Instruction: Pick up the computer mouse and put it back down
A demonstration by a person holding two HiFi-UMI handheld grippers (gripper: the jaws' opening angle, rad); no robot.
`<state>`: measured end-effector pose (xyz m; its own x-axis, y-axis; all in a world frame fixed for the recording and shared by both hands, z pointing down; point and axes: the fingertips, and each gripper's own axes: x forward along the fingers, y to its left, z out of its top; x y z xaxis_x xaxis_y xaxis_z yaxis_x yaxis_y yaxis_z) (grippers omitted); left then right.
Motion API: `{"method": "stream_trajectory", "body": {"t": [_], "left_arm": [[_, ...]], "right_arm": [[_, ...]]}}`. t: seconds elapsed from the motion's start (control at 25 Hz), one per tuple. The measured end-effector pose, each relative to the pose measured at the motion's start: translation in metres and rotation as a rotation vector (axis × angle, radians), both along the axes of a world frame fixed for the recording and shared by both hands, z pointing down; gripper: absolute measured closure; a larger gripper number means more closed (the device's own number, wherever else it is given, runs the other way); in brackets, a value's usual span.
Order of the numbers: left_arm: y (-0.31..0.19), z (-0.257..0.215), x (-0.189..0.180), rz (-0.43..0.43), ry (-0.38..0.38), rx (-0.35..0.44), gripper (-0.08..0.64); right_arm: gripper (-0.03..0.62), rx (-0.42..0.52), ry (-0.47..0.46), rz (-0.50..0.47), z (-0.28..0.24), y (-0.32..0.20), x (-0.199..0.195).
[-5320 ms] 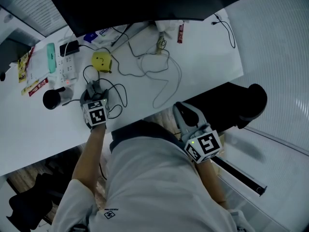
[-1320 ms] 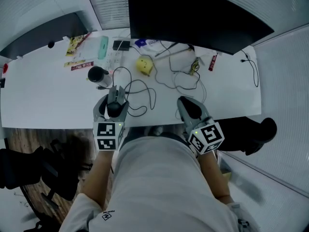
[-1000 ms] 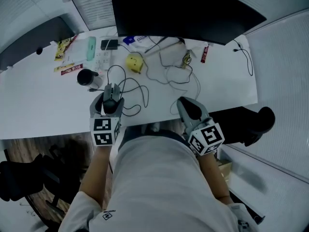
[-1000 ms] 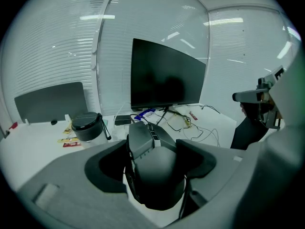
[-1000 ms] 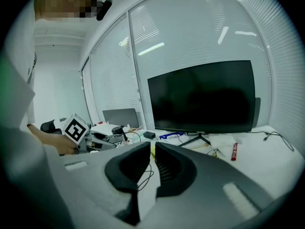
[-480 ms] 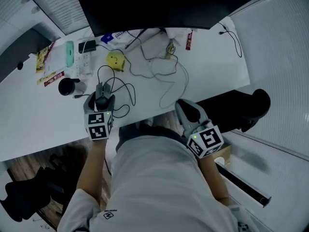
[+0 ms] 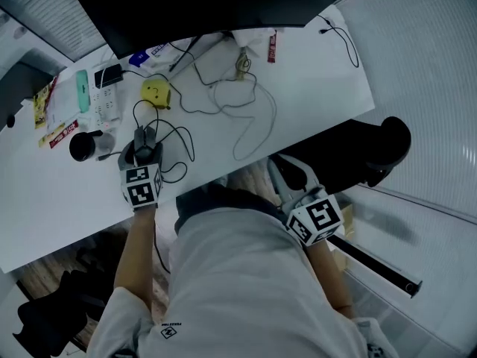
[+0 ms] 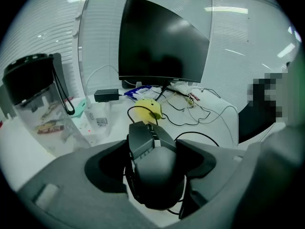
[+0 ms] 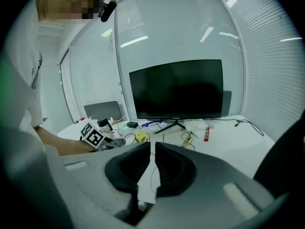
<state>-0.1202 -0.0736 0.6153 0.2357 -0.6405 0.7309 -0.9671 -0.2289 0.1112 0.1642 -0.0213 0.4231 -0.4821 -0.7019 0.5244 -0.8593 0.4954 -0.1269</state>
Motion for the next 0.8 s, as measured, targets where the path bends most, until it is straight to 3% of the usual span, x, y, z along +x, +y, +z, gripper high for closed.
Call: {"method": "stream_trajectory", "body": {"t": [0.8], "left_arm": [[-0.01,0.06,0.002,0.019,-0.003,-0.088,0.229]], "right_arm": [[0.56,-0.038,0.038,0.074,0.008,0.006,0.012]]}}
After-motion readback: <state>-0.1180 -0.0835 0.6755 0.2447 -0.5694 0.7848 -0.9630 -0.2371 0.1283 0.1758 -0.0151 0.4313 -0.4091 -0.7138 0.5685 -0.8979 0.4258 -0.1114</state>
